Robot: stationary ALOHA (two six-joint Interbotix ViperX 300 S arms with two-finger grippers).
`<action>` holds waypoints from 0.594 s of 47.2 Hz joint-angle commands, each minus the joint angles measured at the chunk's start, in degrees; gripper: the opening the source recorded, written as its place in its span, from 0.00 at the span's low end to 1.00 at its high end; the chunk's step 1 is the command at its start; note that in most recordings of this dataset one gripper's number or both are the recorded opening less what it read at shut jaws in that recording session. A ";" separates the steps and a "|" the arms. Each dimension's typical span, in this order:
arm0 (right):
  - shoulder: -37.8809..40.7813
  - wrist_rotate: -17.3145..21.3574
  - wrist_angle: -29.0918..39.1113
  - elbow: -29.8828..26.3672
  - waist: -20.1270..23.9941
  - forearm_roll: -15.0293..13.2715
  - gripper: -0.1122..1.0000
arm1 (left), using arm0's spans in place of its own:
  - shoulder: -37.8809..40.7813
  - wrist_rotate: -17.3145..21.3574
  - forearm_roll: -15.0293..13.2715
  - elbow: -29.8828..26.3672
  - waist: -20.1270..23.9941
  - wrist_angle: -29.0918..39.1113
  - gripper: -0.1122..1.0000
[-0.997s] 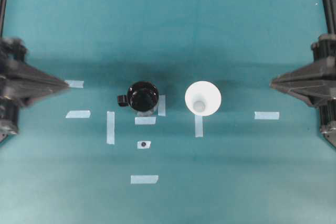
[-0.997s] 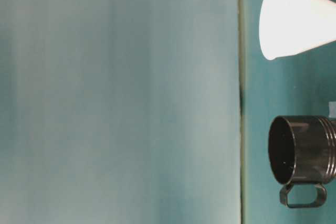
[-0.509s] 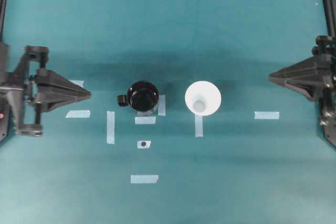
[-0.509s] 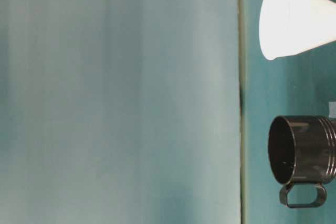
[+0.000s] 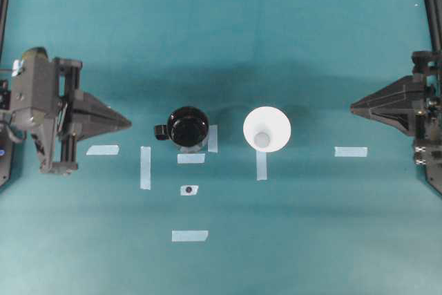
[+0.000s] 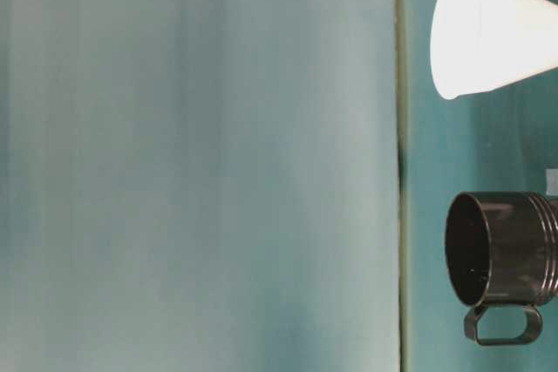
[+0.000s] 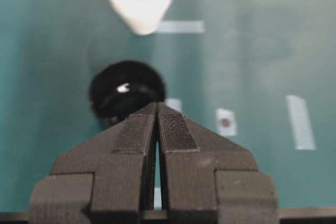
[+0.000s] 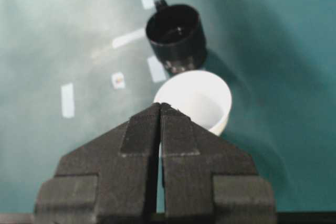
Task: Holding the cup holder with the left arm, the right arm places the cup into the cup holder.
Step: 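Raise both arms and move grippers above the black holder and white cup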
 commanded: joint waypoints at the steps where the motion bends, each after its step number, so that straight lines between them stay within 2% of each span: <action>1: 5.36 0.53 2.02 -3.52 -0.09 -1.32 0.14 | 0.44 0.70 0.18 -1.85 1.41 0.00 0.13; 6: 8.79 0.44 4.13 -5.98 -0.18 -3.16 0.14 | 0.97 1.41 0.18 -2.37 2.29 0.62 0.13; 15: 15.12 0.44 8.88 -9.93 -1.85 -3.87 0.14 | 1.05 1.41 0.18 -3.52 4.13 10.20 0.13; 28: 22.85 0.44 11.25 -13.54 -2.72 -3.87 0.14 | 1.14 1.58 0.26 -3.43 4.13 9.93 0.13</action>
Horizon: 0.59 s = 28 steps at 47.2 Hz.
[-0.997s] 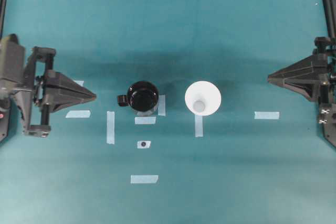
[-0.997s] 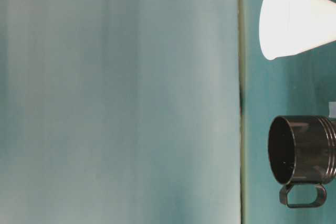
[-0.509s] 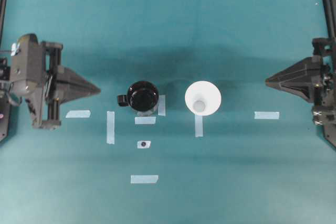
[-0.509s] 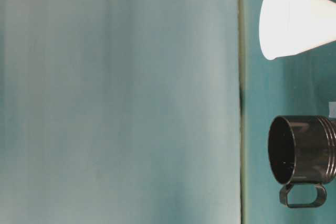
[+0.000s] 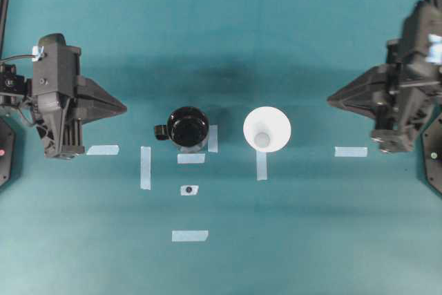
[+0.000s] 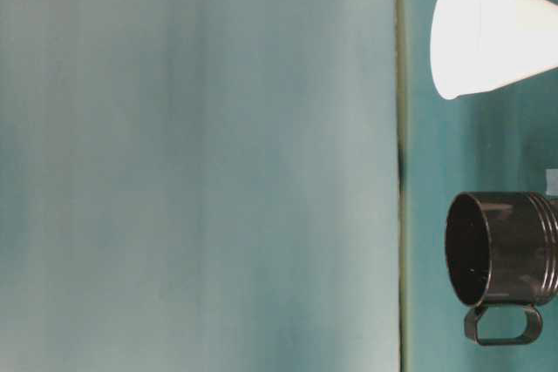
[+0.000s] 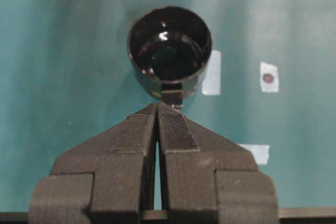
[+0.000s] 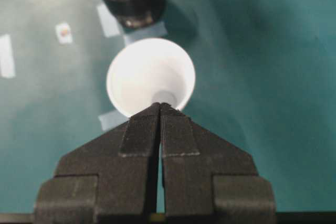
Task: Holding the cup holder with the left arm, the right arm places the cup into the cup holder.
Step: 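Raise both arms and move grippers above the black holder and white cup, then lower left gripper to the holder handle and right gripper around the cup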
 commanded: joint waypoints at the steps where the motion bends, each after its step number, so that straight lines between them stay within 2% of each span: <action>1: 6.94 0.35 0.62 -2.99 -0.26 0.00 0.14 | -0.09 0.09 0.18 -1.05 0.09 -0.35 0.13; 8: 10.99 -0.62 1.93 -4.66 -0.70 -0.88 0.14 | 0.44 0.18 0.18 -1.49 0.18 -0.26 0.13; 18: 16.35 -4.31 2.55 -7.91 -0.79 -1.49 0.14 | 3.87 0.62 0.18 -3.08 0.09 0.09 0.13; 28: 22.59 -8.53 8.35 -13.45 -0.97 -1.49 0.14 | 9.49 5.63 0.18 -6.77 0.18 4.13 0.13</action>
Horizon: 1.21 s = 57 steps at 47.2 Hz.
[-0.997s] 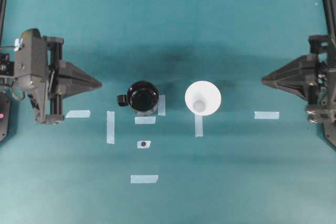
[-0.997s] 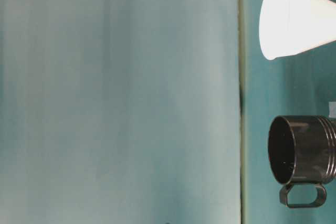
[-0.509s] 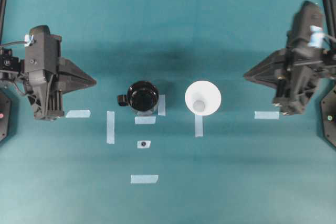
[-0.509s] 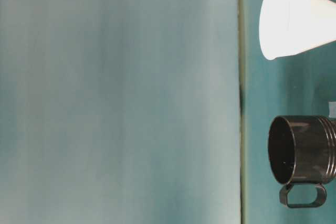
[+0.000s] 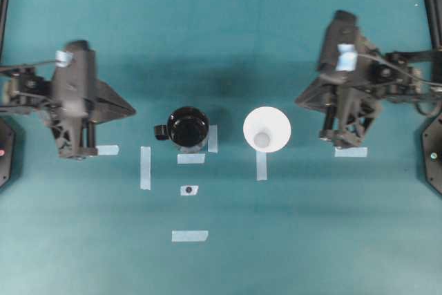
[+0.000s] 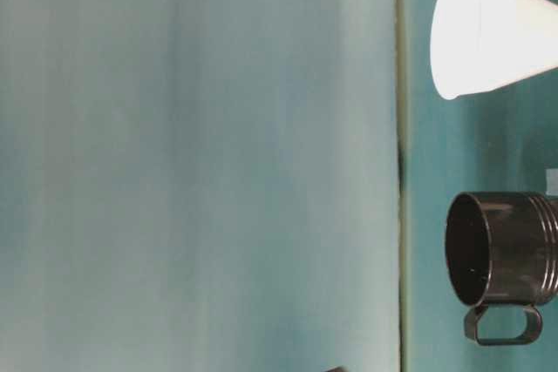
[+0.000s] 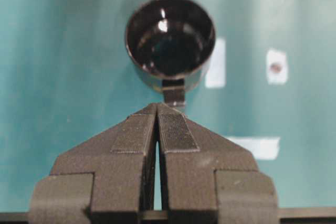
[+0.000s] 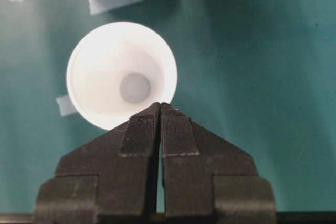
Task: Holding the cup holder with the left arm, the right arm places the cup into the cup holder.
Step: 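Lower left gripper to the holder handle and right gripper around the cup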
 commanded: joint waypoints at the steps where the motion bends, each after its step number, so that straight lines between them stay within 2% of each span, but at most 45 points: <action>1: 5.63 -1.76 2.55 -3.78 -0.18 -0.09 0.14 | 1.93 1.41 0.18 -3.08 0.18 1.32 0.13; 16: 11.43 -4.22 8.09 -10.63 -0.26 -0.09 0.13 | 7.12 2.72 0.18 -5.63 0.09 4.57 0.13; 37: 13.36 -5.01 11.60 -13.80 -0.18 0.00 0.16 | 8.53 3.60 0.18 -6.77 0.09 3.43 0.13; 51: 13.45 -5.62 10.37 -13.71 -0.18 -0.09 0.28 | 9.49 3.25 0.18 -6.94 -0.09 3.16 0.13; 57: 13.62 -5.62 10.37 -13.71 -0.44 -0.09 0.41 | 9.58 2.29 0.18 -6.94 -0.18 3.16 0.24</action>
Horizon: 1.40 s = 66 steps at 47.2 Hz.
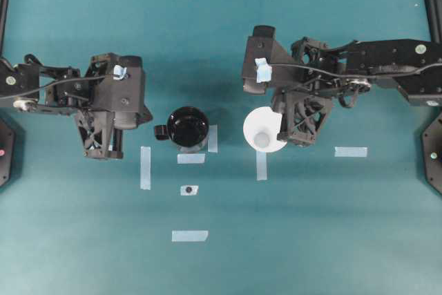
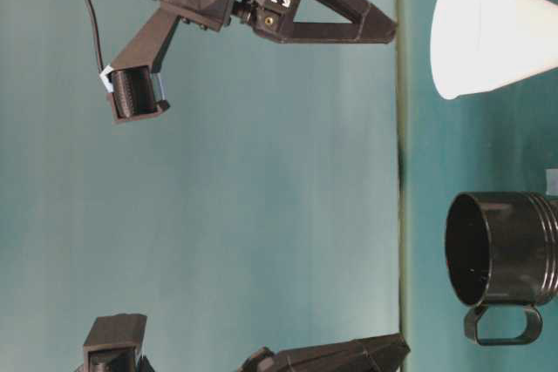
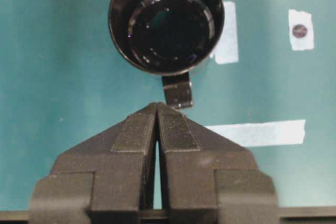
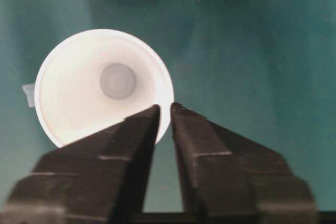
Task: Holding the cup holder with the left arm, the right arm places the cup into the cup holder.
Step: 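Lower left gripper to the holder handle and right gripper around the cup, then close left gripper on the holder handle and right gripper on the cup rim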
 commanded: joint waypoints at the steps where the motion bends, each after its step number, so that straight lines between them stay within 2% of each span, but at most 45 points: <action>1: -0.88 -0.44 -0.35 -1.14 -0.26 -0.09 0.45 | -0.35 -0.88 0.18 -1.32 -0.18 -0.35 0.28; 4: -0.53 -0.26 -0.35 -1.14 -0.44 -0.09 0.60 | 0.00 -2.37 0.18 -1.23 -0.18 -0.35 0.41; 11: 0.88 -0.18 -0.18 -1.32 -0.70 -0.09 0.92 | 1.76 -7.38 0.18 -1.14 -0.26 -0.53 0.79; 14: 1.67 -0.26 0.00 -1.58 -0.62 -0.09 0.99 | 2.55 -8.96 0.18 -1.67 -0.44 -0.62 0.92; 17: 2.20 -0.35 0.09 -2.02 -0.70 -0.09 1.00 | 3.43 -9.76 0.18 -2.20 -0.88 -0.79 0.99; 30: 3.52 -0.44 1.76 -3.25 -1.05 0.44 0.99 | 7.82 -9.84 0.18 -3.52 -3.16 -1.58 0.97; 38: 3.52 0.18 2.37 -3.16 -1.05 2.90 0.98 | 9.49 -9.76 0.18 -4.57 -3.25 -2.11 0.97; 66: 6.68 0.35 1.05 -3.08 -2.20 2.46 0.97 | 14.50 -9.49 0.18 -5.19 -1.05 -2.64 0.97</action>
